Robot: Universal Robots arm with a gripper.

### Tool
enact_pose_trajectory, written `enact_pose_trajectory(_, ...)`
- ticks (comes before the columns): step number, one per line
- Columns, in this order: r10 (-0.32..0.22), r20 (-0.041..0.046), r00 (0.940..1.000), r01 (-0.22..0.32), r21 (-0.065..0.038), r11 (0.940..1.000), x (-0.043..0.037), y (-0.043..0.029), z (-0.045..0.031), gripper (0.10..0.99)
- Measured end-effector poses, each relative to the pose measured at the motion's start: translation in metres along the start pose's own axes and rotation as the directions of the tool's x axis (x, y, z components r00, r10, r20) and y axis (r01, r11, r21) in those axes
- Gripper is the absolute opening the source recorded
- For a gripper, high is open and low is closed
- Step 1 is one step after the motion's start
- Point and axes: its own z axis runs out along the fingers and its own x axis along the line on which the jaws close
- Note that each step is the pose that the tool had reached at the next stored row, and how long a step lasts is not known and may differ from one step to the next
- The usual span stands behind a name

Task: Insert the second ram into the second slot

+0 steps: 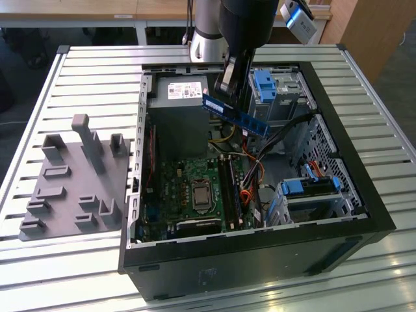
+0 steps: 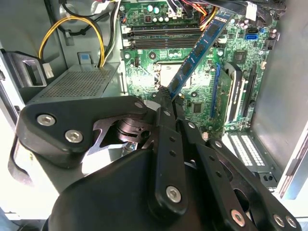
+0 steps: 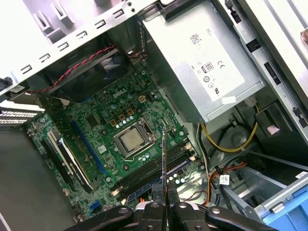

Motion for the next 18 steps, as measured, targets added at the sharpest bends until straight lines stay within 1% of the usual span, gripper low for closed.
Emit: enact_pose_trajectory(18, 0.017, 0.0007, 0.9999, -0.017, 0.0, 0.9999, 0.0, 0.0, 0.0, 0.137)
